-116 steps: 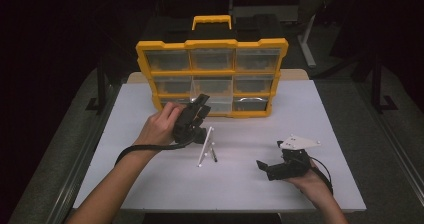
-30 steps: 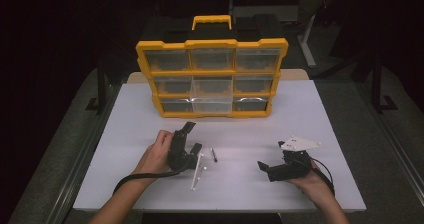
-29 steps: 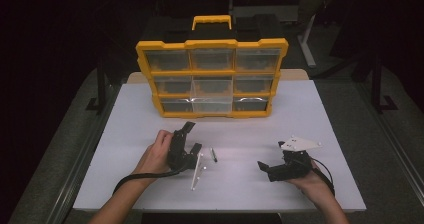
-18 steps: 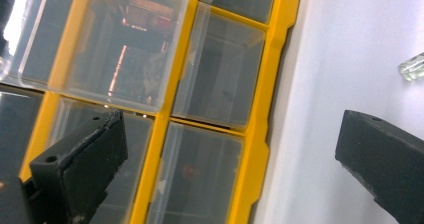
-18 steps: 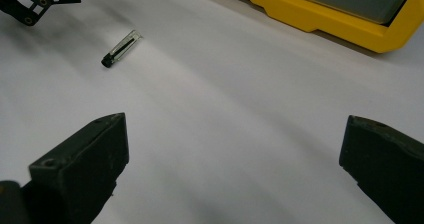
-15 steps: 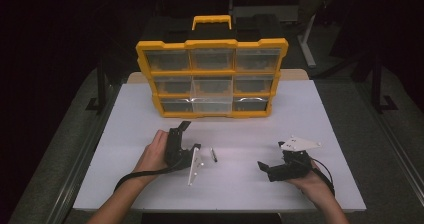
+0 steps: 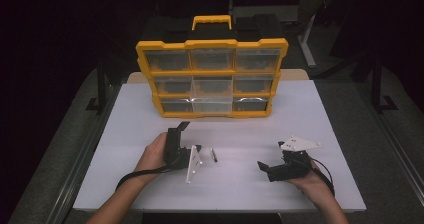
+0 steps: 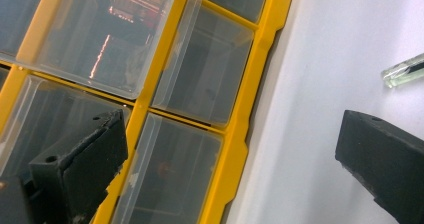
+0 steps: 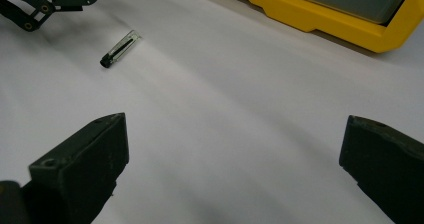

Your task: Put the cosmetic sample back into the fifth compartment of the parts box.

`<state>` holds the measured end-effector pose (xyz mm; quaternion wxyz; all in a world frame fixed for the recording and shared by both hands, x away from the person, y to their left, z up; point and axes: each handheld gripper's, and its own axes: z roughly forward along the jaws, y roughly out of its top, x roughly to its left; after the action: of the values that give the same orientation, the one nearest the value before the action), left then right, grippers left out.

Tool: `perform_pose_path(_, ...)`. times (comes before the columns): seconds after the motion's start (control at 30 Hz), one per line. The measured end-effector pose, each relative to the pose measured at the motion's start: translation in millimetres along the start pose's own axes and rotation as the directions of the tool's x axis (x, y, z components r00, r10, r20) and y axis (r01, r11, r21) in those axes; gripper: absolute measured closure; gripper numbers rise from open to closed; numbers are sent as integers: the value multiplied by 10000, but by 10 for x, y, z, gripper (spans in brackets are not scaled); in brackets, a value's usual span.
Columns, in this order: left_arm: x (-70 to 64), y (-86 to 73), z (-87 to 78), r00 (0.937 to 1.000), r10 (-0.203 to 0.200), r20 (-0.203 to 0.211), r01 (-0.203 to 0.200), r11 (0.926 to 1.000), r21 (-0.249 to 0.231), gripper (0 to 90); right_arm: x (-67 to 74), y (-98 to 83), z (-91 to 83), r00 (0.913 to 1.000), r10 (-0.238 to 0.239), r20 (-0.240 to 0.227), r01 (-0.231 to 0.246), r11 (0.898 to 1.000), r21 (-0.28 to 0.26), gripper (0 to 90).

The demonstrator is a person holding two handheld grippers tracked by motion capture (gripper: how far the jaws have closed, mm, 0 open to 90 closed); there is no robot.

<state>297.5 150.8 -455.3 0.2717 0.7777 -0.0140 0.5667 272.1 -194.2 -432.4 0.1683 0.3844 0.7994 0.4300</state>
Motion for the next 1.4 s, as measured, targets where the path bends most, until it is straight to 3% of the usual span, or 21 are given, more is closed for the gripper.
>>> perform_pose_path(0.13,2,-11,-3,9997,-176,147,178,9998,-101,4,-2,0,2,10000,-7,24,7,10000,19,0)
perform_pose_path(0.37,42,-11,-8,9943,-941,494,950,9953,-166,4,-2,-1,-7,10000,20,30,-20,10000,-9,0)
perform_pose_path(0.7,74,-21,-2,9772,-1848,1042,1874,9822,-152,3,7,0,-3,10000,16,43,-16,10000,-11,0)
perform_pose_path(0.8,88,-28,3,9678,-2201,1220,2231,9747,-111,3,-1,0,-6,10000,-24,45,24,10000,-20,0)
perform_pose_path(0.93,88,-39,9,9477,-2833,1467,2871,9579,-50,4,2,1,-4,10000,7,45,-7,10000,-33,0)
perform_pose_path(1.0,102,-47,8,9437,-2936,1528,2970,9549,3,4,-3,1,-3,10000,-30,40,30,10000,-1,0)
perform_pose_path(1.17,127,-67,21,9151,-3628,1762,3677,9299,52,4,2,-1,-7,10000,-7,45,7,10000,14,0)
perform_pose_path(1.23,141,-74,23,9086,-3749,1838,3792,9252,128,3,0,-1,-8,10000,15,44,-15,10000,-3,0)
perform_pose_path(1.27,140,-76,25,9017,-3901,1866,3951,9186,112,4,-2,0,-8,10000,15,40,-15,10000,-18,0)
perform_pose_path(1.3,153,-81,21,9002,-3915,1909,3957,9182,175,4,-2,0,-7,10000,16,53,-16,10000,-58,0)
perform_pose_path(1.4,166,-90,24,8806,-4270,2055,4324,9015,202,4,0,1,-6,10000,-1,55,1,10000,-39,0)
